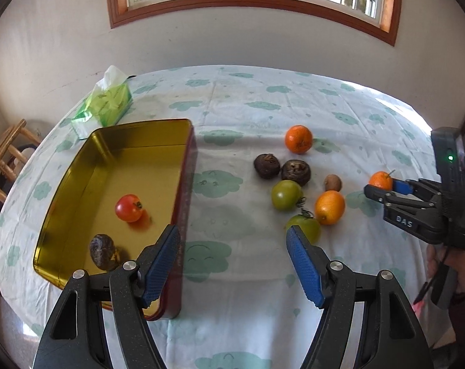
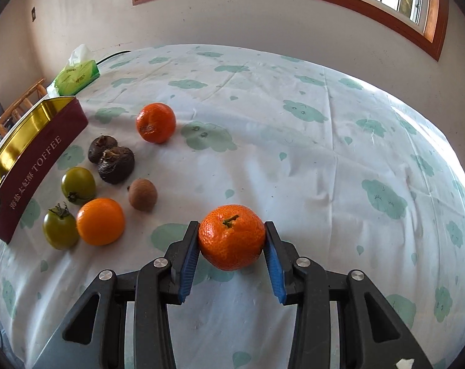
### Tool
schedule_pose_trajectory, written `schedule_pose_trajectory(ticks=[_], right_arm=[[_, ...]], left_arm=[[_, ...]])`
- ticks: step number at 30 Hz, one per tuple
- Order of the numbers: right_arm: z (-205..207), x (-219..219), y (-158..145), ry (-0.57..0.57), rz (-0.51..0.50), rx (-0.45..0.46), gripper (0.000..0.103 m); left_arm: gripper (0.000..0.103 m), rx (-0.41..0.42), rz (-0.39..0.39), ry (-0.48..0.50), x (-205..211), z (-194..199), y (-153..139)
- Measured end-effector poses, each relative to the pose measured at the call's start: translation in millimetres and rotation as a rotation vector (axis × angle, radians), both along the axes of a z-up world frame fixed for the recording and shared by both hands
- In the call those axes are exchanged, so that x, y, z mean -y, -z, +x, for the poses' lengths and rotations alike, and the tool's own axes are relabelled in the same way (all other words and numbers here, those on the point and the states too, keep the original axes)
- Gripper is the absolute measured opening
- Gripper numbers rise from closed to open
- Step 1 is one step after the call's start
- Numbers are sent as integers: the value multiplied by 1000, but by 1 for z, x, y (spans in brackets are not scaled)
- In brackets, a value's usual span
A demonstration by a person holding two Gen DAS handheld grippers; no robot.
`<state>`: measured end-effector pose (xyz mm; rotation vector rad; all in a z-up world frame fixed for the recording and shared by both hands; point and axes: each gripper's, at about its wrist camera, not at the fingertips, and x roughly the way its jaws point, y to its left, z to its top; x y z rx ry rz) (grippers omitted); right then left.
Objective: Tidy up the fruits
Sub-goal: 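Grasp small tangerine with right gripper while left gripper approaches green tomato, then grasp green tomato, place it in tray with left gripper while right holds tangerine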
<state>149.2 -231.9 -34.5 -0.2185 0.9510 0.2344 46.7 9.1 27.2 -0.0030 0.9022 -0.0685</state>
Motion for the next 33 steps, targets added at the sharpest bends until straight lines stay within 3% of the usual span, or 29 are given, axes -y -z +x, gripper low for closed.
schedule_pose_trajectory(ticks=[4, 10, 18, 20, 26, 33], right_arm=[[1, 3, 2, 3, 20, 14, 38], [-2, 3, 4, 1, 28, 39, 38], [-2, 4, 4, 1, 30, 38, 38], [-2, 4, 4, 1, 30, 38, 39], [-2, 4, 4, 1, 28, 39, 39], [-2, 4, 4, 1, 29, 39, 39]], left_arm=[[71, -64, -47, 65, 25, 11, 13], [67, -139, -105, 82, 43, 31, 37], [45, -163, -99, 85, 52, 48, 57], [37, -147, -107, 97, 52, 49, 56], [36, -131, -101, 108, 50, 42, 48], [36, -55, -100, 90, 24, 27, 7]])
